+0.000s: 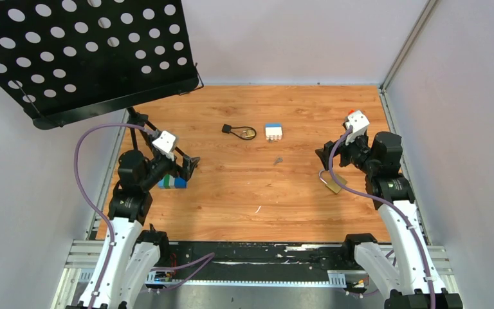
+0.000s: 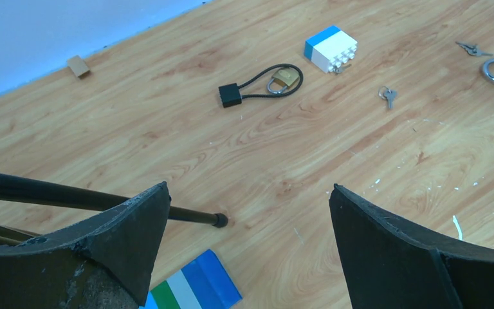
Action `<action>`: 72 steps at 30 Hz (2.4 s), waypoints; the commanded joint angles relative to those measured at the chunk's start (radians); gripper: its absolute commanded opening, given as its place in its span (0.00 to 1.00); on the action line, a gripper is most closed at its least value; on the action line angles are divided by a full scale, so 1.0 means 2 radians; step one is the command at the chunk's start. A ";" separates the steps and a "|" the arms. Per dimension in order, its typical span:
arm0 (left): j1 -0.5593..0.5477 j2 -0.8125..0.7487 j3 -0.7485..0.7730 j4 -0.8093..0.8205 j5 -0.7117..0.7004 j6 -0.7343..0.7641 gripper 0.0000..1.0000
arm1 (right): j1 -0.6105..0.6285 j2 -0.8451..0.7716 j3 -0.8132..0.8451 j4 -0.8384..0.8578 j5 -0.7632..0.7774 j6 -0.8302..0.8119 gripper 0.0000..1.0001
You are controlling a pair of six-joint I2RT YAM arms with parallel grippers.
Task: Unlock with the key
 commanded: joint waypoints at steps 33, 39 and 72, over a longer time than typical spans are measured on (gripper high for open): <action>-0.111 0.165 0.078 -0.032 0.004 0.144 1.00 | 0.138 0.136 0.064 0.018 0.092 -0.083 1.00; -0.111 0.187 0.045 0.037 -0.003 0.101 1.00 | 0.138 0.174 0.056 0.044 0.091 -0.073 1.00; -0.246 0.254 0.023 0.027 -0.116 0.166 1.00 | 0.016 0.317 0.032 -0.105 0.134 -0.203 1.00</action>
